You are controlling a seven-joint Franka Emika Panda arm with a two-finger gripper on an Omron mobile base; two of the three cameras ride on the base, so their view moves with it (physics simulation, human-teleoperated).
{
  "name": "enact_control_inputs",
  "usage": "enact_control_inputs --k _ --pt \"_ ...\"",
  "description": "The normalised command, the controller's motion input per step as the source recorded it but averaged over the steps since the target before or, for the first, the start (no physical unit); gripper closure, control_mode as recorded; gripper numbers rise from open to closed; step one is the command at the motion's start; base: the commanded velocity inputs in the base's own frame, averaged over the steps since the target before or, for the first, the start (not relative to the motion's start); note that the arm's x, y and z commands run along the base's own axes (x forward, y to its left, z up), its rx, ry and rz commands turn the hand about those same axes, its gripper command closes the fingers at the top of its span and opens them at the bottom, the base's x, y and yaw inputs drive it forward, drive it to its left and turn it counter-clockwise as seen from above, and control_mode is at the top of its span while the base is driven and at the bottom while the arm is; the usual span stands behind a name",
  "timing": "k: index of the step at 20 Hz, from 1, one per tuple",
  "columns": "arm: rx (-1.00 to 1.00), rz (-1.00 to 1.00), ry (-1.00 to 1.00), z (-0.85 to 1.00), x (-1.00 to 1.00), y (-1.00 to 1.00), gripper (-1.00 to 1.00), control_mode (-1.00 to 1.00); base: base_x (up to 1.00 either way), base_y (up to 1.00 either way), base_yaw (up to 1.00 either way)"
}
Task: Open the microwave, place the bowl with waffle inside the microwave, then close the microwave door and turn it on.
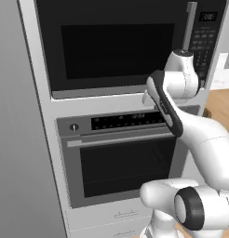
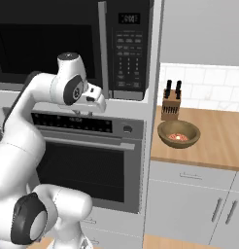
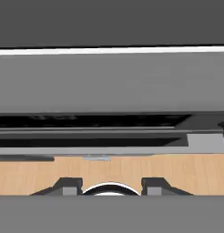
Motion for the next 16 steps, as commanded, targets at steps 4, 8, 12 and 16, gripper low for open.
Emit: enact_control_inputs --k 4,8,12,16 --pt "-0.01 0.00 -0.24 0.07 -0.53 -0.06 -1.00 -1.00 0.00 0.00 0.00" --pt "0.00 0.03 -0.49 0.46 -0.99 -0.27 -1.00 -1.00 0.00 0.00 0.00" --pt "0.00 0.03 -0.61 0.69 -0.82 -0.50 -1.00 -1.00 0.00 0.00 0.00" --pt "0.00 0.00 -0.60 0.91 -0.17 -0.13 -1.00 -1.00 0.00 0.00 0.00"
